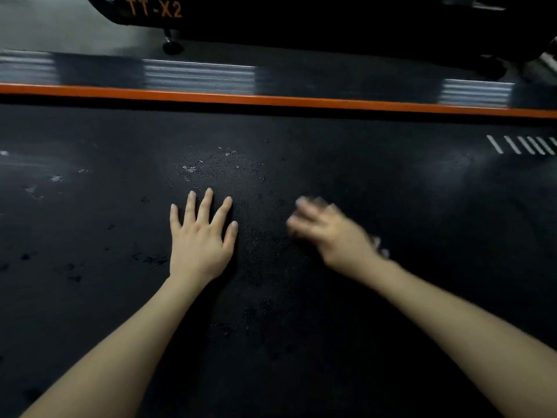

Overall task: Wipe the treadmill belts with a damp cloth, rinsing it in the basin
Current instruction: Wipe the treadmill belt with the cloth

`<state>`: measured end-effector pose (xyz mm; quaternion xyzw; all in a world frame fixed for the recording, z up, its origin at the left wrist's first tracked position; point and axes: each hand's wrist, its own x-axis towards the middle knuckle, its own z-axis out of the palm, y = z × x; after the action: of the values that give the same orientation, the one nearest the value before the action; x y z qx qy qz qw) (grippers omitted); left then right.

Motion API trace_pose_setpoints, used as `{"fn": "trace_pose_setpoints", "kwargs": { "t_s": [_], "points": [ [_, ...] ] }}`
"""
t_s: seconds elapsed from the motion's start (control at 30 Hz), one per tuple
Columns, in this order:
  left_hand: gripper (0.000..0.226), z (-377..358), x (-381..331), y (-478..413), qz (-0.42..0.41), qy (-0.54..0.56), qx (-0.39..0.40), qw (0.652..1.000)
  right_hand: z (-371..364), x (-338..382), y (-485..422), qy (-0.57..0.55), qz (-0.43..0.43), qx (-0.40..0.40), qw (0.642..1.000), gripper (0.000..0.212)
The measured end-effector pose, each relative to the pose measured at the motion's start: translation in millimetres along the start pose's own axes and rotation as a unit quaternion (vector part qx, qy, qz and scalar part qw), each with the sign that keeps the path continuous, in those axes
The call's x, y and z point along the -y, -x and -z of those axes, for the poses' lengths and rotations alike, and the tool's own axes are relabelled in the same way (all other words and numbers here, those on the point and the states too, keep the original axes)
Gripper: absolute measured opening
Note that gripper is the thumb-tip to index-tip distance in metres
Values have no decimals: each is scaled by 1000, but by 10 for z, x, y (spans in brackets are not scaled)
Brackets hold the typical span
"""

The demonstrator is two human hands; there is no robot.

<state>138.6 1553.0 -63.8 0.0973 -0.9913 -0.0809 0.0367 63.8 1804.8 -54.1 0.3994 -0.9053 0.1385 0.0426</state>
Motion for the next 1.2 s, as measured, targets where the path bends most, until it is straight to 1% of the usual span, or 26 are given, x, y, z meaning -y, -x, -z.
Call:
{"fn": "trace_pose_setpoints", "kwargs": {
  "t_s": [0.03, 0.07, 0.1, 0.13, 0.23, 0.33, 0.4, 0.5, 0.6, 0.67, 0.7, 0.73, 0.8, 0.87, 0.9, 0.93, 0.97, 1.0, 1.07, 1.13, 1.17, 1.2],
  "points": [
    [70, 3, -2, -5, 3, 1, 2, 1000, 97, -270, -93, -13, -101, -27, 994, 49],
    [70, 9, -6, -7, 4, 2, 4, 1000, 161, -460, -162, -23, -188, -36, 981, 45],
    [72, 19, -9, -10, 4, 4, 6, 1000, 184, -546, -211, -30, -246, -35, 968, 43],
    [73, 32, -9, -13, 4, 6, 10, 1000, 172, -566, -231, -26, -264, -39, 963, 43],
    [76, 124, -13, -134, 7, 23, 11, 1000, 142, -560, -231, -17, -253, -40, 966, 42],
    [59, 225, -49, -501, -4, 6, -8, 1000, 134, -603, -234, -15, -251, -38, 967, 42],
    [53, 199, -66, -710, -3, -10, 12, 1000, 140, -614, -230, -14, -251, -39, 967, 41],
    [56, 37, -82, -751, 3, -22, 35, 999, 127, -637, -268, 0, -252, -41, 967, 41],
    [55, -38, -66, -735, 5, -17, 23, 1000, 116, -650, -578, -4, -299, -59, 952, 39],
    [55, -36, -56, -750, 4, -15, 17, 1000, 50, -522, -817, -18, -328, -68, 942, 38],
    [55, -43, -53, -753, 4, -15, 13, 1000, -5, -389, -874, -17, -308, -70, 949, 37],
    [55, -53, -48, -755, 4, -15, 11, 1000, -78, -222, -870, -9, -252, -73, 965, 37],
    [55, -73, -38, -745, 0, -18, 3, 1000, -187, 185, -606, -6, -94, -60, 994, 40],
    [57, -73, -25, -743, -6, -16, -8, 1000, -170, 443, -217, -46, 20, -1, 999, 45],
    [60, -68, -23, -739, -6, -15, -10, 1000, -118, 410, -94, -50, 64, 16, 997, 47],
    [60, -65, -23, -737, -6, -15, -10, 1000, -50, 295, -68, -44, 94, 23, 994, 49],
    [57, -69, -28, -736, -6, -16, -10, 1000, -23, 119, -118, -21, 106, 19, 994, 51],
    [55, -73, -34, -735, -6, -16, -8, 1000, 2, -67, -237, -10, 83, 10, 996, 52],
    [54, -70, -40, -737, -1, -10, -2, 1000, 46, -406, -622, -8, -48, -23, 999, 46],
    [55, -58, -45, -740, 2, -12, 2, 1000, 28, -537, -988, -26, -188, -39, 981, 38],
    [55, -55, -47, -739, 2, -14, 3, 1000, -3, -501, -1095, -30, -222, -52, 973, 37],
    [54, -52, -50, -742, 2, -14, 4, 1000, -40, -418, -1145, -26, -233, -53, 971, 37]
  ]
}}
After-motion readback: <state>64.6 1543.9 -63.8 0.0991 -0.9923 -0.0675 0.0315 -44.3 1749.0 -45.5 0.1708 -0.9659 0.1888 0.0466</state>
